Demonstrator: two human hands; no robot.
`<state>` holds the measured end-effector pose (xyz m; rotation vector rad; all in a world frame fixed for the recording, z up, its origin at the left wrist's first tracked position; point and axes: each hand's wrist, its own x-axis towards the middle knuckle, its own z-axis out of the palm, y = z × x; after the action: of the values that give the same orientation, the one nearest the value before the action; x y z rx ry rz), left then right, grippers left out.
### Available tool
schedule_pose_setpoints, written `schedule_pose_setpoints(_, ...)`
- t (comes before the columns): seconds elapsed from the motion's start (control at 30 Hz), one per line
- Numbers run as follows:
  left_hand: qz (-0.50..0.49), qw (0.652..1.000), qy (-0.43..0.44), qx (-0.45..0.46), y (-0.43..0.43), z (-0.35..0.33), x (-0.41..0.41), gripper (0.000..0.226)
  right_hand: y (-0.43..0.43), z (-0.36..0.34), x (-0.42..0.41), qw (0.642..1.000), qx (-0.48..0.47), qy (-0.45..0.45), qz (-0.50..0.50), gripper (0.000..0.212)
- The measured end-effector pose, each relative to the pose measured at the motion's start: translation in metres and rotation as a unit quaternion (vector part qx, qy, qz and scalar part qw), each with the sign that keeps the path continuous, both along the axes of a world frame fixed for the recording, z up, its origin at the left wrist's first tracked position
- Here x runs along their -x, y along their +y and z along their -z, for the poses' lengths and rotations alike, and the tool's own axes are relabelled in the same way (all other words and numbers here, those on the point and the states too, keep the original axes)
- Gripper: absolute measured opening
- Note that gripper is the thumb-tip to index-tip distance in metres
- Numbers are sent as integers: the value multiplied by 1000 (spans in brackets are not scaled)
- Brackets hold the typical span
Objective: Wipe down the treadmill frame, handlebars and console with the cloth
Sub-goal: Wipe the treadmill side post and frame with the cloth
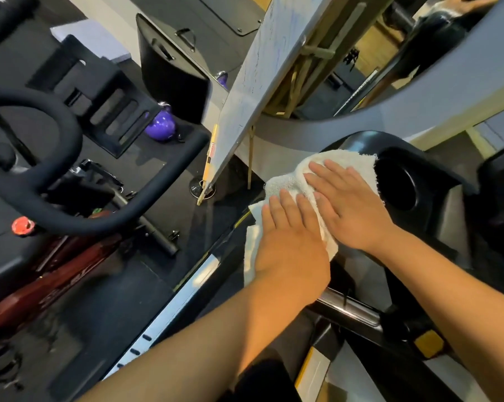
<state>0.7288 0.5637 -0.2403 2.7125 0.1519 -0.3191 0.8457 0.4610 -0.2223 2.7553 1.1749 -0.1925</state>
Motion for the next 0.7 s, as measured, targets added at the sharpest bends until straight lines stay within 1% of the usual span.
schedule_pose_setpoints(0.1,-24,999,-28,-9,-5,8,2,76,-1,0,-1,1000,-3,-6,-3,60)
schedule_pose_setpoints(0.23,-67,993,-93,24,-5,12,1,76,1,0,-1,1000,-10,-3,-15,63)
schedule_pose_setpoints(0.3,-67,994,-78,35,-4,12,0,74,-3,-1,-5,999,-5,18,-27,64)
schedule_pose_setpoints(0.4,-18,997,-61,-40,-9,19,-10,81,-9,-5,-18,997,7,52,-57,61)
schedule_pose_setpoints(0.43,-10,997,-57,-59,-11,21,-15,83,-11,-5,-20,996,9,45,-73,61)
schedule_pose_setpoints(0.53,-26,994,-53,-91,-16,20,-26,82,-15,-5,-24,995,7,18,-101,60)
schedule_pose_setpoints(0.6,-32,994,-56,-85,-17,15,-26,85,-17,-6,-31,994,8,30,-109,66)
schedule_pose_setpoints(0.63,-53,994,-67,-67,-18,14,-25,85,-19,-6,-35,993,4,36,-108,68)
schedule_pose_setpoints(0.7,-90,991,-95,-28,-17,12,-22,80,-20,-7,-44,993,4,50,-103,61)
